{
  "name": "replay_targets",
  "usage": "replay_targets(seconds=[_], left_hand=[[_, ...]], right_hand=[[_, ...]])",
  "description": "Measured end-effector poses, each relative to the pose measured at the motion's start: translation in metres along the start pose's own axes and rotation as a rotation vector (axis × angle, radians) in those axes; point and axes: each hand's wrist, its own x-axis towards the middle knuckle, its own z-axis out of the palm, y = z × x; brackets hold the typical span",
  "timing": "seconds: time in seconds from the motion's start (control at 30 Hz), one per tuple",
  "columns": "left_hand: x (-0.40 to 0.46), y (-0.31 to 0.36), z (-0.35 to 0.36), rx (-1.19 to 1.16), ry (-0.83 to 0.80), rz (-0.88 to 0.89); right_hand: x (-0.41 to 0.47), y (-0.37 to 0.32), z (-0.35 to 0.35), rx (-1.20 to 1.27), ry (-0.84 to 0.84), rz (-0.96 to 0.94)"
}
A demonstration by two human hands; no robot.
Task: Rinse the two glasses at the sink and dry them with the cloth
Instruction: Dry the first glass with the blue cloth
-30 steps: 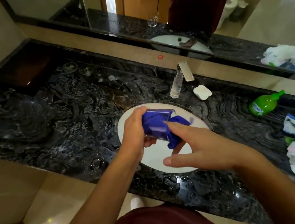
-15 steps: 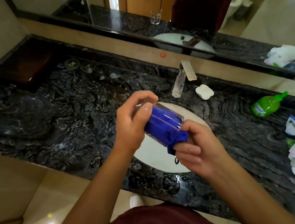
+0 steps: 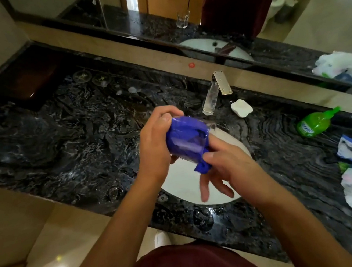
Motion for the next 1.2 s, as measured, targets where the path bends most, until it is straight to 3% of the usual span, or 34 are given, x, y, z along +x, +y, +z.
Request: replay_targets(seconds=[0.07, 0.17, 0.27, 0.33, 0.5, 0.67, 0.83, 0.9, 1.07, 1.2], left_hand=[[0.000, 0.003, -0.001, 0.013, -0.070, -0.128], [0.000, 0.007, -0.004, 0.024, -0.136, -0.320], [-0.005, 0.005, -0.001, -0.003, -0.057, -0.444], [-0.006, 0.004, 0.001, -0.092, 0.009, -0.514], [0.005, 0.016, 0.002, -0.267, 0.073, -0.503], [0.003, 0.020, 0.011, -0.012, 0.139, -0.410], [0.001, 0.022, 0.010, 0.146, 0.054, -0.288], [0.001, 0.024, 0.005, 0.184, -0.028, -0.198], [0.000, 0.023, -0.003, 0.181, -0.048, -0.150], [0.007, 0.026, -0.005, 0.022, 0.037, -0.320]], right_hand=[[-0.003, -0.004, -0.007, -0.106, -0.019, -0.001], [-0.005, -0.011, -0.015, -0.542, -0.023, -0.112], [0.001, -0.016, -0.024, -1.034, -0.013, -0.309], [0.000, -0.021, -0.033, -1.115, 0.040, -0.368], [-0.004, -0.017, -0.036, -0.828, 0.268, -0.477], [0.006, 0.002, -0.017, -0.833, -0.006, -0.236], [0.006, 0.006, -0.025, -0.098, -0.020, -0.021], [0.004, 0.005, -0.025, 0.038, -0.032, 0.020], [-0.001, -0.004, -0.031, 0.006, -0.027, -0.033], [-0.012, -0.005, -0.044, -0.023, 0.070, -0.187]])
